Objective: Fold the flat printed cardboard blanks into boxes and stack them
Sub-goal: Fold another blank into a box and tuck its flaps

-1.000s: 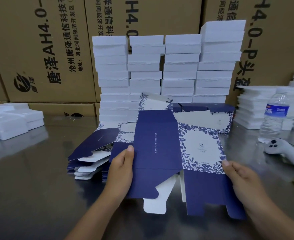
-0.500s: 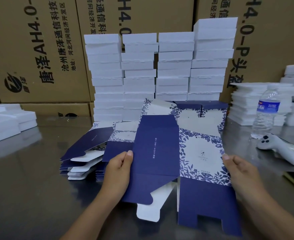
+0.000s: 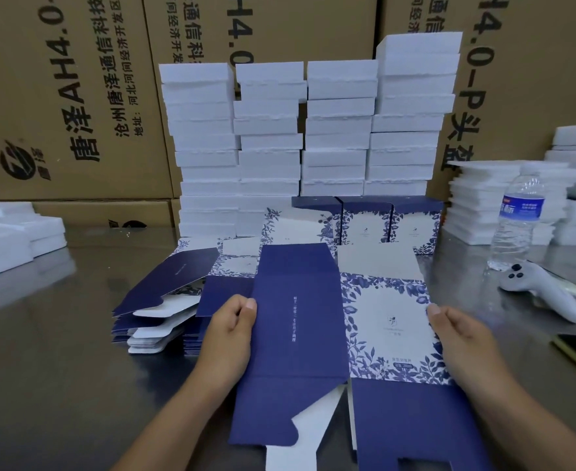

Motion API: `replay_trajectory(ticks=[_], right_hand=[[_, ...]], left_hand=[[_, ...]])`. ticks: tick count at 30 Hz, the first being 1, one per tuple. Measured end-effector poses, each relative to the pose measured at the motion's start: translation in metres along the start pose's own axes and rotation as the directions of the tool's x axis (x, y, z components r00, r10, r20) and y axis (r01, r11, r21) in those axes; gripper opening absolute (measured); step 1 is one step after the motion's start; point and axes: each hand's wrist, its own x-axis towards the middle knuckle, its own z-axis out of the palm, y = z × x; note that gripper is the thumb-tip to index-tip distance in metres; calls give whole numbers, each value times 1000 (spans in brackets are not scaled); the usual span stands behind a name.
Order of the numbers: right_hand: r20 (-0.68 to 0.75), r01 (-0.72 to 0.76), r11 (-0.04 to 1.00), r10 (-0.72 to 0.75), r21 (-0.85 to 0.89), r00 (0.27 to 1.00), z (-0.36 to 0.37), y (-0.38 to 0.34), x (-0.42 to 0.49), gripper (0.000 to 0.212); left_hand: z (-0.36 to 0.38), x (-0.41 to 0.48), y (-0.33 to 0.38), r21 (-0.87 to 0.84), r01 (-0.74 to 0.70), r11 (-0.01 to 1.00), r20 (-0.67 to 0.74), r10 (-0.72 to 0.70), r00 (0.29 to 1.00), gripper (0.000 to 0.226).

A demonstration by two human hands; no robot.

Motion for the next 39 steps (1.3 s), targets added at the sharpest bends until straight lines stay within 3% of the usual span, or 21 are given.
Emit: replay_trajectory(ticks=[6,10,17,22,29,33,39], right_hand=[[15,8,1000,-8,-25,1000,0,-4,-1,34],[68,-41,999,41,4,997,3,-7,-6,29],[13,-32,999,32,-13,999,0,-13,-5,37],[16,-59,998,58,38,998,-1,-13,-5,33],[-18,-124,986,127,107,992,0,-14,-3,32],[-55,-40,999,39,-23,998,-4,-12,0,39],[-8,9,998,-9,-70,1000,-5,-14,-1,34]], left_hand=[[2,-1,4,-127,80,989,-28,-85,996,37],[0,2,2,-8,44,999,-94,-44,995,30],[1,0,1,-6,16,1000,-25,-16,1000,28],[2,-2,6,-114,67,991,-47,-73,996,36],[-1,-1,5,-60,58,997,5,-58,998,33],[-1,-1,5,-54,40,998,52,-38,998,33],[1,-4,9,-224,150,963,68,-138,988,39]])
